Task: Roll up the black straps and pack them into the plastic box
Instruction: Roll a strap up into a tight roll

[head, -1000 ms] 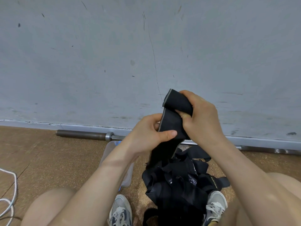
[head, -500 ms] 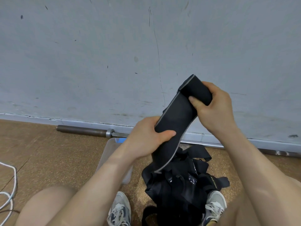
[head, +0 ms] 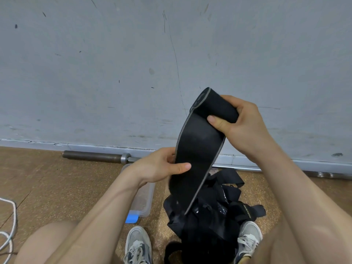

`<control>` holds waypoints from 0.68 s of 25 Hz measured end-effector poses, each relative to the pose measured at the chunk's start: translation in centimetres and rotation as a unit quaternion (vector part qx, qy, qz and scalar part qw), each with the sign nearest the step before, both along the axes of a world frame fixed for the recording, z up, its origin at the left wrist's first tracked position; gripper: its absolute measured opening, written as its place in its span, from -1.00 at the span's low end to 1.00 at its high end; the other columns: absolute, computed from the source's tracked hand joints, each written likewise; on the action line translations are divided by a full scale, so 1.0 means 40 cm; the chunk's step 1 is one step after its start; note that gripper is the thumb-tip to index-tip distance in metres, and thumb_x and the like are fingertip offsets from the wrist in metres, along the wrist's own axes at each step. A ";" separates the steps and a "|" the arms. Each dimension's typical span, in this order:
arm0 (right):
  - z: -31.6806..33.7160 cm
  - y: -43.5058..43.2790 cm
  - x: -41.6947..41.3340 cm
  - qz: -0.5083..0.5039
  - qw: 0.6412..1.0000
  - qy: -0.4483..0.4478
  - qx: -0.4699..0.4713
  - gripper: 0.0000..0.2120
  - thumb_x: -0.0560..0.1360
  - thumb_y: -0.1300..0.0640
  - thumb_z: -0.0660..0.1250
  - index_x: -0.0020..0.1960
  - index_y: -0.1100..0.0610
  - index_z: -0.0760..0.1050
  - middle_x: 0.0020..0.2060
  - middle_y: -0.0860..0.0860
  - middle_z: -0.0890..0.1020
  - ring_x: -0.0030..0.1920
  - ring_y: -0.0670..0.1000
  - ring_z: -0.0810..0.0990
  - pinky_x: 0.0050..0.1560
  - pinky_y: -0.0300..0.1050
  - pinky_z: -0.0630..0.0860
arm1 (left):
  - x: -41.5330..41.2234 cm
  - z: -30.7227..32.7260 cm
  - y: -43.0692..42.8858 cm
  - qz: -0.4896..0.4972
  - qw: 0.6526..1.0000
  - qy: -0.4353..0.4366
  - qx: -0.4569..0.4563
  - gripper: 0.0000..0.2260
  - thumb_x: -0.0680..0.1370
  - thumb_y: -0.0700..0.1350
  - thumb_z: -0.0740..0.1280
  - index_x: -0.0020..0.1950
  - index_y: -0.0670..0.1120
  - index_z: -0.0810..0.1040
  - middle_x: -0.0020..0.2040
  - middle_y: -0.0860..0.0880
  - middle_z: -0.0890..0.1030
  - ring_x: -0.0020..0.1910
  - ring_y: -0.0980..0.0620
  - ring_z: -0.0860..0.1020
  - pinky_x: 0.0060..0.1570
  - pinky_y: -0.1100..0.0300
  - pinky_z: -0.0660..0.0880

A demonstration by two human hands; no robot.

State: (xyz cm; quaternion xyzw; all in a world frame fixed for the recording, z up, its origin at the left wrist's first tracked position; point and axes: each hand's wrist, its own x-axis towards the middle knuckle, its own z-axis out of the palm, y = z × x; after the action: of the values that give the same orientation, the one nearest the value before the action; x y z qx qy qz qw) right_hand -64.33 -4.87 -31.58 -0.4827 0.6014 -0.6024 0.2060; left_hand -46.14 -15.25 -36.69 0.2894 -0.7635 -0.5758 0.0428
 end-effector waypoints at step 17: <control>-0.015 0.001 0.035 0.081 0.976 0.180 0.092 -0.66 0.42 0.25 0.51 0.06 -0.05 0.48 -0.21 -0.10 0.63 -0.19 -0.15 0.59 -0.20 -0.28 0.52 | -0.035 0.081 0.059 0.146 0.956 0.252 0.045 -0.62 0.40 0.08 0.38 0.17 -0.01 0.55 -0.19 -0.03 0.69 -0.19 -0.02 0.68 -0.19 0.10 0.64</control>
State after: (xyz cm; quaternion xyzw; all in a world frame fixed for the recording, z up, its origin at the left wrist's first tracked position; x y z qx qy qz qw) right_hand -62.92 -4.82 -32.20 -0.6097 0.6401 -0.4289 0.1859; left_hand -47.55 -12.88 -33.44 0.2451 -0.6506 -0.6511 0.3046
